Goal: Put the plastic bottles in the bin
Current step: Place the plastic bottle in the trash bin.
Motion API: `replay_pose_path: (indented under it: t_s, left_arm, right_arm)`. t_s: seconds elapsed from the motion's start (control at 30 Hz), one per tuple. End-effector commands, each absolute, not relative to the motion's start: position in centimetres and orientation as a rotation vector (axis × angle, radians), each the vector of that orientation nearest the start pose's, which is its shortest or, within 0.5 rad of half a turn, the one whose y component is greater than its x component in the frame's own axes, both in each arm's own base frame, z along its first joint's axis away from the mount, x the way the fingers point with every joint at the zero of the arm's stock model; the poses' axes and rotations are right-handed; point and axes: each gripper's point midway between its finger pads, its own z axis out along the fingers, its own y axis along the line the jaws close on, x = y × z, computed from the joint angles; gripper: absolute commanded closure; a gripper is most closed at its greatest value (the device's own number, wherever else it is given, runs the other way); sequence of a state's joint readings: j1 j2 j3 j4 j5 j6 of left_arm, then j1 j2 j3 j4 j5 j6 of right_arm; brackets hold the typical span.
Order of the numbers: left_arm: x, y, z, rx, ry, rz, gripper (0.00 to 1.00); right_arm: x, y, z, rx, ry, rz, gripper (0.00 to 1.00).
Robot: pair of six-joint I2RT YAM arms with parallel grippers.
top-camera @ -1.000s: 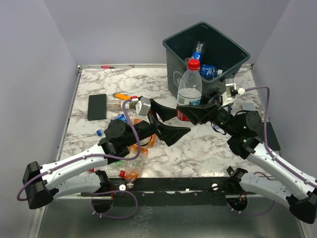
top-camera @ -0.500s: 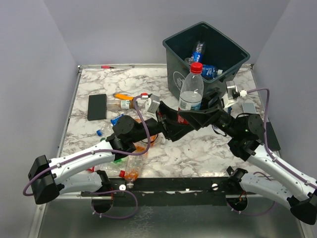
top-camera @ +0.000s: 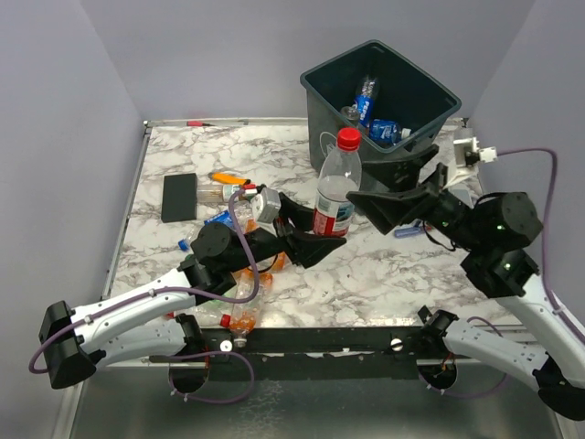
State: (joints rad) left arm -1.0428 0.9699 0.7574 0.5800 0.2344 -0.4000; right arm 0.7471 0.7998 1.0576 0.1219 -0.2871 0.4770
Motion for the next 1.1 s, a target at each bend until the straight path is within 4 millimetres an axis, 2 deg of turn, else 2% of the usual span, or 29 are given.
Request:
replay_pose_path:
  t_s: [0.0,0.13,0.23,0.4,0.53,0.63,0.87,0.93,1.07]
  left_arm:
    - [14.1,-33.3,36.5,0.704,1.22,-1.228,0.78]
    - [14.7,-33.2,35.0,0.74,1.263,-1.151,0.82]
    - [14.9,-33.2,34.7,0.752,1.272,-1.131,0.83]
    - [14.8,-33.3,34.7,0.762,1.27,-1.132,0.84]
    - [14.7,-33.2,34.8,0.768,1.263,-1.13,0.84]
    - [14.8,-33.1,34.6,0.771,1.266,-1.122,0.84]
    - [14.8,-33.1,34.2,0.776,1.275,-1.114,0.84]
    - [14.9,-33.0,34.1,0.774,1.277,-1.112,0.84]
    - [14.9,-33.1,34.2,0.775,1.274,-1.111,0.84]
  right_arm:
    - [17.3,23.7,49.5,-0.466,1.283,1.101,0.04]
    - [17.8,24.1,51.8,-0.479,1.27,1.092,0.06]
    - [18.5,25.0,52.3,-0.493,1.292,1.094,0.08]
    - [19.9,26.3,51.4,-0.498,1.362,1.091,0.13]
    - [20.8,26.2,50.2,-0.46,1.407,1.061,0.19]
    - [20.6,25.9,50.5,-0.443,1.389,1.065,0.25]
    - [19.6,24.6,51.9,-0.409,1.324,1.076,0.21]
    - [19.6,24.4,51.8,-0.405,1.331,1.069,0.25]
    - [19.6,24.7,51.1,-0.422,1.359,1.069,0.4]
